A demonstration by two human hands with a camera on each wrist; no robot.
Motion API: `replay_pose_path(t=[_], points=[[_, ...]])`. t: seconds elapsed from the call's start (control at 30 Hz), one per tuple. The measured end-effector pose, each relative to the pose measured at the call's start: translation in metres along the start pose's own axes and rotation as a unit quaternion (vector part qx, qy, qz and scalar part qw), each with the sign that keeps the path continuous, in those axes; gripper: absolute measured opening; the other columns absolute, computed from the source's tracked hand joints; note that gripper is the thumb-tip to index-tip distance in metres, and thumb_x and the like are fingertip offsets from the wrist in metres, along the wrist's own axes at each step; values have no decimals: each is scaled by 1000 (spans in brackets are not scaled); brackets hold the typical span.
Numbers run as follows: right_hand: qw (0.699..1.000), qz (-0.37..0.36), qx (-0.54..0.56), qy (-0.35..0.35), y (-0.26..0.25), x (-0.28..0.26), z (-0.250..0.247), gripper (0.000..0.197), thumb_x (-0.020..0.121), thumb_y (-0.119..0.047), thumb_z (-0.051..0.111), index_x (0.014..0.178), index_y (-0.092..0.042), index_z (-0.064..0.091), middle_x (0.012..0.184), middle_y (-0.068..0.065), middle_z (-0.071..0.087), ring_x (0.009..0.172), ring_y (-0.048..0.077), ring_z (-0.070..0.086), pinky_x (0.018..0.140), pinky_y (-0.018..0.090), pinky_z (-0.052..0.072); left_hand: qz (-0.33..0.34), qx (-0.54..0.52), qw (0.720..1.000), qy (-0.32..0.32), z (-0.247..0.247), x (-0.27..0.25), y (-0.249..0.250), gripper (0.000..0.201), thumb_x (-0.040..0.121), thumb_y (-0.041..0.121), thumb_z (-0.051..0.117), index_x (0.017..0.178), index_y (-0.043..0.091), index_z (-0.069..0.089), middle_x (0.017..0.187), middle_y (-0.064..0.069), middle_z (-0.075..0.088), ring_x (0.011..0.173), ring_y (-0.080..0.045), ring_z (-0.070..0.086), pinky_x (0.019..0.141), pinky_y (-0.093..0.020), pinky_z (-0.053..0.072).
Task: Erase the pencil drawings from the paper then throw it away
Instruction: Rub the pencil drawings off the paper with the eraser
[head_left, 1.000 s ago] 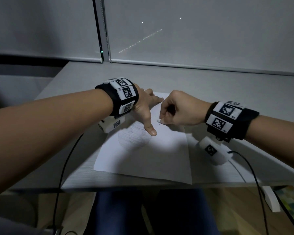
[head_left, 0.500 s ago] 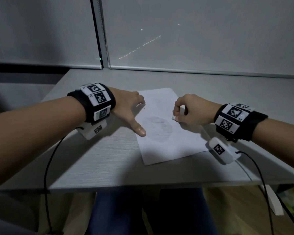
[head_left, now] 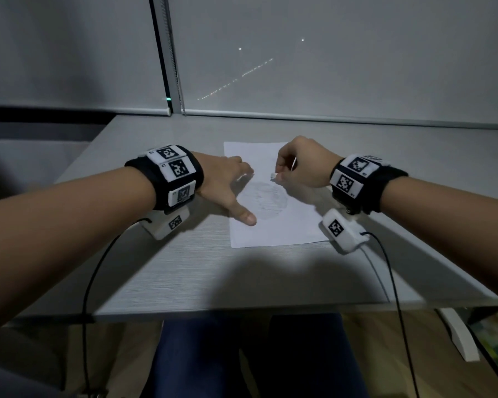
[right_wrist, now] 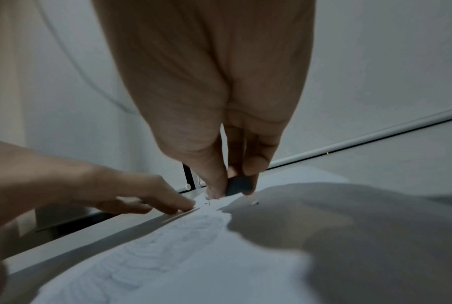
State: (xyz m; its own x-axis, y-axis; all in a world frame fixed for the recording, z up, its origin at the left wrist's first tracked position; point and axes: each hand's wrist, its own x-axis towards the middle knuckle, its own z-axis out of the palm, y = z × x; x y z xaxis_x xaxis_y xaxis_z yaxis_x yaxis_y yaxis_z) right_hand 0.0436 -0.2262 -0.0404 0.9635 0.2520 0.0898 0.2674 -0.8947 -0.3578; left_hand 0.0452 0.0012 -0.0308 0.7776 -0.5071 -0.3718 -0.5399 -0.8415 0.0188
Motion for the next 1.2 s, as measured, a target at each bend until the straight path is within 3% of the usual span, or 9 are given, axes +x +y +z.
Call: replay_pose_path(t=[0.13,0.3,0.47,0.57,0.67,0.9,1.0,1.1,1.2], points=[[1000,10,23,2,-8,12,7,14,82,-26,86,82,-14,79,69,-5,68,61,10,60,64,24,52,0,-9,1000,6,5,3,1,147,52,96,76,167,22,22,163,11,28,150,-21,40,121,-50,40],[1000,-7,20,-1,-13,14,14,11,83,-21,85,79,-12,80,69,-3,71,57,4,59,56,14,44,-2,-1,1000,-26,6,6,0,160,44,98,76,171,28,8,172,15,14,159,-19,26,126,-51,33],[1000,-20,-1,-9,-20,13,19,6,85,-11,76,79,-9,77,69,-1,68,60,8,59,61,19,46,-24,14,998,-57,2,6,5,157,50,94,79,171,31,0,175,19,2,163,-19,17,128,-53,28],[998,-51,3,-45,-32,6,20,4,83,-11,75,80,-11,77,66,-4,66,58,5,57,54,9,43,-35,22,996,-75,-4,9,12,155,50,90,82,171,34,2,172,12,12,160,-25,23,125,-55,33],[994,-76,15,-75,-39,-1,22,4,82,-12,76,79,-13,78,70,-1,71,60,8,59,60,15,50,-44,20,996,-78,-7,10,16,152,48,88,84,170,32,11,165,5,22,156,-30,30,121,-54,38],[1000,-3,19,1,-29,19,23,11,81,-10,70,77,-7,80,65,1,70,54,6,57,63,21,48,-54,21,996,-69,-3,8,14,158,52,86,83,170,34,-7,175,8,6,163,-25,15,126,-53,29],[999,-32,32,-17,-36,9,26,11,81,-9,68,76,-8,78,67,2,72,55,8,58,60,21,49,-56,26,996,-71,-4,9,16,152,56,84,83,171,32,-1,172,5,13,160,-28,20,122,-51,31],[993,-82,44,-69,-45,-5,27,12,80,-8,72,70,-15,75,61,-8,67,51,1,56,56,10,45,-52,16,996,-71,-5,11,15,148,52,86,85,169,34,9,164,3,22,155,-31,28,121,-52,35],[994,-69,55,-60,-39,0,26,14,80,-8,74,69,-16,75,59,-9,68,51,1,59,56,10,46,-48,21,996,-69,-4,11,15,151,52,87,84,170,32,9,163,3,24,155,-30,30,121,-52,37]])
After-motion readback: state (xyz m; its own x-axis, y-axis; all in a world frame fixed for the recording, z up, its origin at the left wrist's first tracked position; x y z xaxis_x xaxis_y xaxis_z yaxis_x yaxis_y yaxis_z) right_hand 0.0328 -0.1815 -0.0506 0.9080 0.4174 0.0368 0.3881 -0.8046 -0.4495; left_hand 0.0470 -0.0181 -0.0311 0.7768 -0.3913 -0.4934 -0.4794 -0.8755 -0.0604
